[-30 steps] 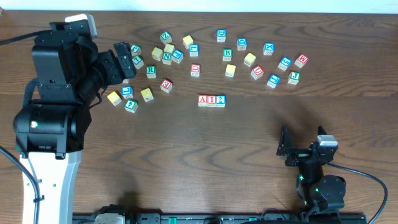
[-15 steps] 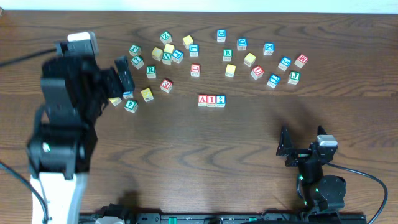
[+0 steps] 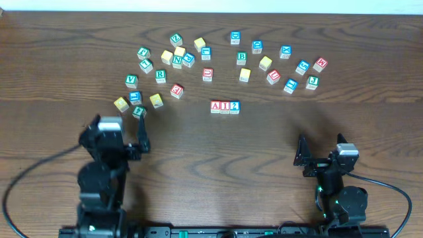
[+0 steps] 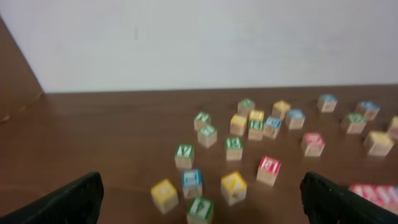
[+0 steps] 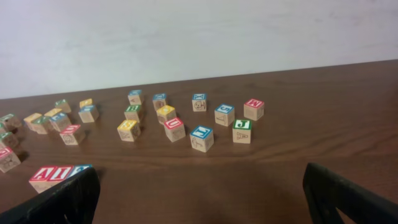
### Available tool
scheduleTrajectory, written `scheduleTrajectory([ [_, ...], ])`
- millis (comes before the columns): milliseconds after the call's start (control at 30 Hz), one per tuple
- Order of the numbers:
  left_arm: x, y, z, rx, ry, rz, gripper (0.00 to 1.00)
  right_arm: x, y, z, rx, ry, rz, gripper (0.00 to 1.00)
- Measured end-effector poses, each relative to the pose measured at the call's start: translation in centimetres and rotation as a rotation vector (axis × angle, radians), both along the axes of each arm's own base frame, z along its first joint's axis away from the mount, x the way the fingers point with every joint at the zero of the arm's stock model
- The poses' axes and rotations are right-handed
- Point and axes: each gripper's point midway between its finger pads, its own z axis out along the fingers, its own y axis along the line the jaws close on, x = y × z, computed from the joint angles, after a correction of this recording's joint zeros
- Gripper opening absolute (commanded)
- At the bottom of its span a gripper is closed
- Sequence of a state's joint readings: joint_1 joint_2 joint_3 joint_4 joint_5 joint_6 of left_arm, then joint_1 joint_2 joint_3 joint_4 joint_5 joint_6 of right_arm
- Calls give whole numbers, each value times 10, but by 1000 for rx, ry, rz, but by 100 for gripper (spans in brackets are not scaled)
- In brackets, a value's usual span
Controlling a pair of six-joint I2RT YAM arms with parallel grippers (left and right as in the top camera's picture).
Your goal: Spell out AI2
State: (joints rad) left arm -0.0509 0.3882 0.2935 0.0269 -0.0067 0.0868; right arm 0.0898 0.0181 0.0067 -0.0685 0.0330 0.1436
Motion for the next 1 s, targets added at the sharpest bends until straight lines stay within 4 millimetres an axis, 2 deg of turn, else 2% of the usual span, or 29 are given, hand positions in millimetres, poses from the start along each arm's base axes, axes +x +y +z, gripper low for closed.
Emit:
scheduleTrajectory([
  [100,-8,2,-22,23,-2,3,100,0,0,0,0,0,0,99],
  [533,-20,3,-73,156,5,-17,100,0,0,0,0,0,0,99],
  [700,-23,3,-61,172,-44,-18,100,0,0,0,0,-1,0,99],
  [1000,-23,3,-60,176,-47,-19,100,0,0,0,0,-1,0,99],
])
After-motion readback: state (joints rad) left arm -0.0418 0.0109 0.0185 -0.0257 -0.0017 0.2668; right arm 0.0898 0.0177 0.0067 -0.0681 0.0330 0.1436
